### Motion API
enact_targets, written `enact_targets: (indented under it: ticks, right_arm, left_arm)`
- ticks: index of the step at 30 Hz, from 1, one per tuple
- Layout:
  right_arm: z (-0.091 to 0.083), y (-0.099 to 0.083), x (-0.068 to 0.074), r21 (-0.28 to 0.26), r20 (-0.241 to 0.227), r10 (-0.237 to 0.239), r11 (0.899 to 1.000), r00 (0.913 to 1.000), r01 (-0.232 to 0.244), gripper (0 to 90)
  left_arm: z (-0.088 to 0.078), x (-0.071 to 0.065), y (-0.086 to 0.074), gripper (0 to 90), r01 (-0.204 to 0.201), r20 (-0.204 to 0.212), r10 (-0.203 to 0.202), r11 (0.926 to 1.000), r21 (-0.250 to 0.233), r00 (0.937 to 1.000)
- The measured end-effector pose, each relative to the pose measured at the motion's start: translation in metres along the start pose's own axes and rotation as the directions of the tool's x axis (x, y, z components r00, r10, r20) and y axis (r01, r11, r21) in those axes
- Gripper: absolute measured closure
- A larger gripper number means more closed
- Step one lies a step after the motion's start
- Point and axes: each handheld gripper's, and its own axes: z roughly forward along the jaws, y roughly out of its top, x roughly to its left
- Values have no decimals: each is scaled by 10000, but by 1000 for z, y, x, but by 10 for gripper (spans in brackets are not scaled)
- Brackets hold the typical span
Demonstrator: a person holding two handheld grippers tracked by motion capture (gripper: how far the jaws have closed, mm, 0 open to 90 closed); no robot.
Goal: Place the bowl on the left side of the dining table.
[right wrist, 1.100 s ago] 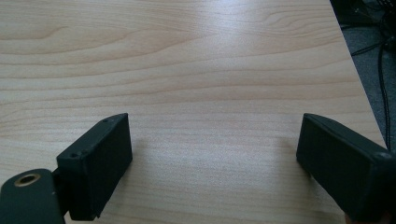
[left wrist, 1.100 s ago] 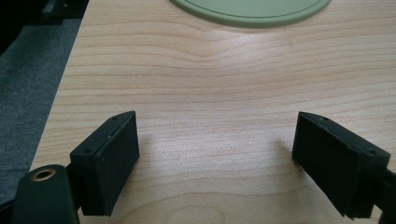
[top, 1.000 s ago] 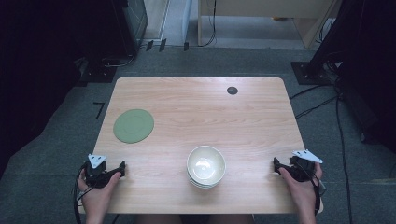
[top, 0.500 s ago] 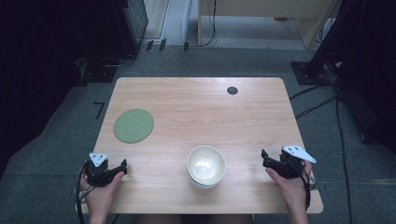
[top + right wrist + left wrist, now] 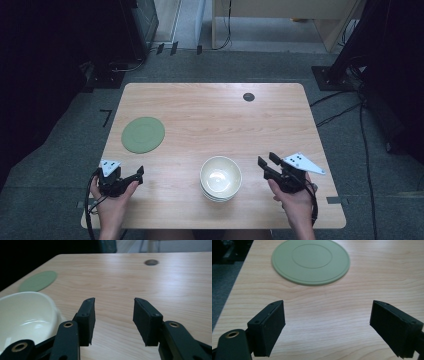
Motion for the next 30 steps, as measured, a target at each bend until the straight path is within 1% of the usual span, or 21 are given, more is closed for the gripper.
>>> enact_targets:
  ticks: [1,2,3,4,5,7,8,9,12,15,16,17,18,22,23,24,25,27,28,29,30]
  right_arm:
    - [1,0,6,8,-152,-27,10000,9999,27,544]
    - [1,0,6,8,-152,-27,10000,9999,27,544]
    - [6,0,19,204,-537,12,9998,9986,-1,542]
    - [6,0,19,204,-537,12,9998,9986,-1,542]
    - [12,-1,28,526,-744,31,9986,9972,8,522]
    - [17,-3,35,806,-897,77,9967,9959,-5,512]
    - [17,-3,35,806,-897,77,9967,9959,-5,512]
    - [22,-6,41,1045,-882,82,9945,9961,10,512]
    - [26,-8,46,1249,-870,39,9921,9962,70,522]
    - [32,-10,55,1690,-820,-11,9855,9966,149,607]
    - [32,-10,55,1690,-820,-11,9855,9966,149,607]
    - [33,-11,56,1749,-816,-43,9844,9967,186,634]
    - [35,-13,60,1865,-627,-152,9821,9979,267,693]
    - [37,-15,65,1764,-119,-523,9829,9986,536,832]
    - [36,-15,65,1703,-64,-533,9839,9986,536,841]
    - [36,-15,65,1620,-41,-504,9855,9987,504,850]
    - [35,-15,65,1556,-23,-540,9864,9985,537,852]
    - [35,-15,67,1475,53,-850,9855,9964,833,863]
    - [35,-15,67,1475,53,-850,9855,9964,833,863]
    - [33,-15,67,1292,-3,-854,9880,9963,848,875]
    - [30,-13,67,859,-196,-1024,9909,9945,1037,880]
  left_arm:
    - [-2,-4,2,125,-52,154,53,10000,-19,9999]
    - [-2,-4,2,125,-52,154,53,10000,-19,9999]
    - [-3,-8,3,125,-95,240,96,9999,-37,9997]
    - [-3,-8,3,125,-95,240,96,9999,-37,9997]
    - [-3,-12,4,125,-139,343,140,9999,-36,9993]
    - [-4,-15,4,125,-132,451,134,9999,-55,9989]
    - [-4,-15,4,125,-132,451,134,9999,-55,9989]
    - [-5,-18,5,126,-137,591,140,9999,-61,9982]
    - [-6,-24,6,127,-208,676,214,9997,-101,9975]
    - [-7,-34,8,129,-452,894,459,9989,-96,9949]
    - [-7,-34,8,129,-452,894,459,9989,-96,9949]
    - [-7,-39,8,129,-552,956,559,9984,-100,9938]
    - [-7,-43,8,129,-642,1027,648,9979,-97,9926]
    - [-7,-51,9,130,-857,1044,864,9963,-108,9908]
    - [-7,-53,9,130,-1011,908,1019,9948,-136,9906]
    - [-7,-53,9,131,-1011,908,1019,9948,-136,9906]
    - [-8,-58,9,131,-1237,822,1246,9922,-161,9888]
    - [-9,-60,10,131,-1203,939,1214,9926,-167,9882]
    - [-9,-60,10,131,-1203,939,1214,9926,-167,9882]
    - [-9,-62,10,131,-1192,1012,1204,9927,-179,9876]
    - [-9,-63,11,131,-1185,1064,1200,9928,-197,9871]
